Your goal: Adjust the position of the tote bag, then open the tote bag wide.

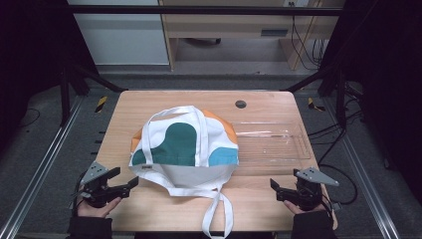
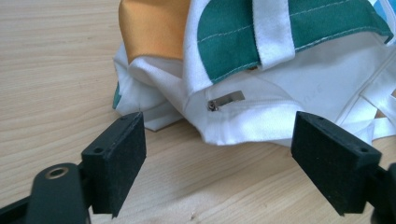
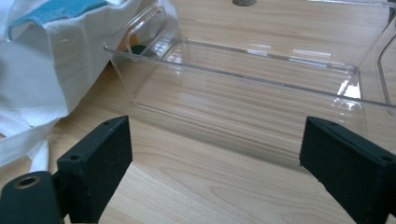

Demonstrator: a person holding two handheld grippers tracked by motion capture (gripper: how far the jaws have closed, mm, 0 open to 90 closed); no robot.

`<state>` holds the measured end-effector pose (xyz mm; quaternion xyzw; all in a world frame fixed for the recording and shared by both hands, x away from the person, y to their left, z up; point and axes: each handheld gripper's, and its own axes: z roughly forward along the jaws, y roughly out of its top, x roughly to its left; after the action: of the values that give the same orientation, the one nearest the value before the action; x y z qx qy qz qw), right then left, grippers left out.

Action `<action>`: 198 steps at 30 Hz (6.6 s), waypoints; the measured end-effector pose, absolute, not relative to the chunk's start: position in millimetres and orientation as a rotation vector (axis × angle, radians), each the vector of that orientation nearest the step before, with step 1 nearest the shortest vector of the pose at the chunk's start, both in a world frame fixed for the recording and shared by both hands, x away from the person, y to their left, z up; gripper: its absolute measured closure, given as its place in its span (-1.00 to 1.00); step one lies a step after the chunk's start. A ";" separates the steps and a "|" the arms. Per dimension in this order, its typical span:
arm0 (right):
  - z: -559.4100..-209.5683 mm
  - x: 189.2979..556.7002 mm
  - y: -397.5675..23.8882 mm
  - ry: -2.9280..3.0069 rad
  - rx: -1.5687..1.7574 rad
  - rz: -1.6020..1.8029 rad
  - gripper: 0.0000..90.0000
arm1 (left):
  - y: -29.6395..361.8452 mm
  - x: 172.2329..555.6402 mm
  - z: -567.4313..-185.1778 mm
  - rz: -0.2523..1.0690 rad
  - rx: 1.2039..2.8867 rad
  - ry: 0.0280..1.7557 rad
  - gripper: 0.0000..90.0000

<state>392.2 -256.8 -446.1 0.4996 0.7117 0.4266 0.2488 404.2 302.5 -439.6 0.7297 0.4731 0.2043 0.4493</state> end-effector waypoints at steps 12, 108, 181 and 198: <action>-439.6 390.9 -231.0 1.988 1.258 1.222 -0.45 | 286.4 411.5 -443.2 0.528 1.847 1.148 -0.38; -423.6 421.1 -15.3 1.957 0.980 1.453 1.00 | 290.2 430.9 -452.7 0.510 1.834 1.157 0.94; -382.0 448.8 -18.2 1.928 0.966 1.467 1.00 | 252.2 409.2 -367.1 0.688 1.748 0.937 -0.19; -378.7 452.5 -18.4 1.934 0.973 1.467 1.00 | 215.9 436.1 -359.3 0.747 1.856 0.885 -0.26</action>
<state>452.5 -18.4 -378.7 0.3591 0.7141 0.5416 0.2602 436.1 215.9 -359.3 0.7538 0.3593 0.3032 0.4591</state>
